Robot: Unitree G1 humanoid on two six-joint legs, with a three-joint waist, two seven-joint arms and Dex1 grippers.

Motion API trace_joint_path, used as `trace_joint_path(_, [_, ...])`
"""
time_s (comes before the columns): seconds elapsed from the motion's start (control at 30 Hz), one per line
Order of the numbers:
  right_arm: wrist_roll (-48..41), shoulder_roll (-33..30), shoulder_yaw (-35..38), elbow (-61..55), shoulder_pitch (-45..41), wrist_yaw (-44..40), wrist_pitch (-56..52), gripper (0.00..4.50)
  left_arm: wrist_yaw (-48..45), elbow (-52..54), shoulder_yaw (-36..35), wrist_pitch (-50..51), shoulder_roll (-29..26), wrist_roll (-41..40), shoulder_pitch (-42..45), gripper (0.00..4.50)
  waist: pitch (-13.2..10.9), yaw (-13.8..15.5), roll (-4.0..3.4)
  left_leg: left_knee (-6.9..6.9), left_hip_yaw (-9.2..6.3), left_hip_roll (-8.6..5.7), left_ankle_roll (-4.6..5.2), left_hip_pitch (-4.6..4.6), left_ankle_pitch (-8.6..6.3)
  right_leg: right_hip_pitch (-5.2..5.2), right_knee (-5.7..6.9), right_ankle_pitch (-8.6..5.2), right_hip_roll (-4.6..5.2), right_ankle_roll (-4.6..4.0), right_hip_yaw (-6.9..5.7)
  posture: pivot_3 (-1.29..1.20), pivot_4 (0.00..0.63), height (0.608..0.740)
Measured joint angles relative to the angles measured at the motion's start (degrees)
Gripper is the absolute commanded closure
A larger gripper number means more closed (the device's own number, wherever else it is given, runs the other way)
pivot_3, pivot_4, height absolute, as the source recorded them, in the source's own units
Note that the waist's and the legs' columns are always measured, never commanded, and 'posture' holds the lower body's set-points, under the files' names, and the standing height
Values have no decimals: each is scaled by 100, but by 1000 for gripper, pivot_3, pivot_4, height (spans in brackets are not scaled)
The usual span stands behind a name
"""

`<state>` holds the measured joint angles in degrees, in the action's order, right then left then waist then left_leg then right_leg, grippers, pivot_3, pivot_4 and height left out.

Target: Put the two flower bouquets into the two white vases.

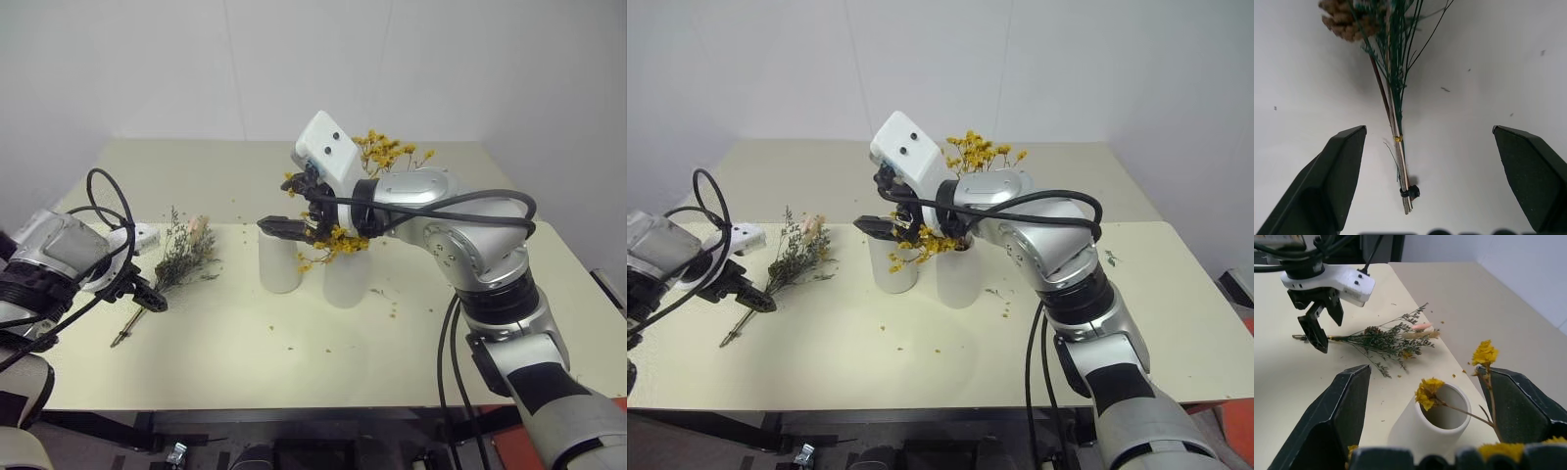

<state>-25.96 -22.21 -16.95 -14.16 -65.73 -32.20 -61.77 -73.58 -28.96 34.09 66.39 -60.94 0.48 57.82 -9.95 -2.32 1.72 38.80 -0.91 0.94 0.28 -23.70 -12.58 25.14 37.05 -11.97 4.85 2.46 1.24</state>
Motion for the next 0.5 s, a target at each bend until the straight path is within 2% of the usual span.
trace_joint_path(0.03, [0,-2,1,-3,2,-3,0,371,38,-142,2,-44,73,36,-5,0,0,1,0,1,0,0,0,0,0,0,0,0,0,0,0,0,150,740])
trace_joint_path(0.13, [6,-7,3,-8,3,-9,0,329,123,-504,2,-209,300,175,-10,570,0,8,1,2,-1,0,0,-2,0,0,0,0,0,0,-1,0,150,740])
trace_joint_path(0.5, [9,-45,11,-68,25,-16,0,329,410,-1282,-179,-652,657,482,84,3908,1,3,2,1,-2,-1,0,0,0,0,2,4,0,-6,-1,0,150,740])
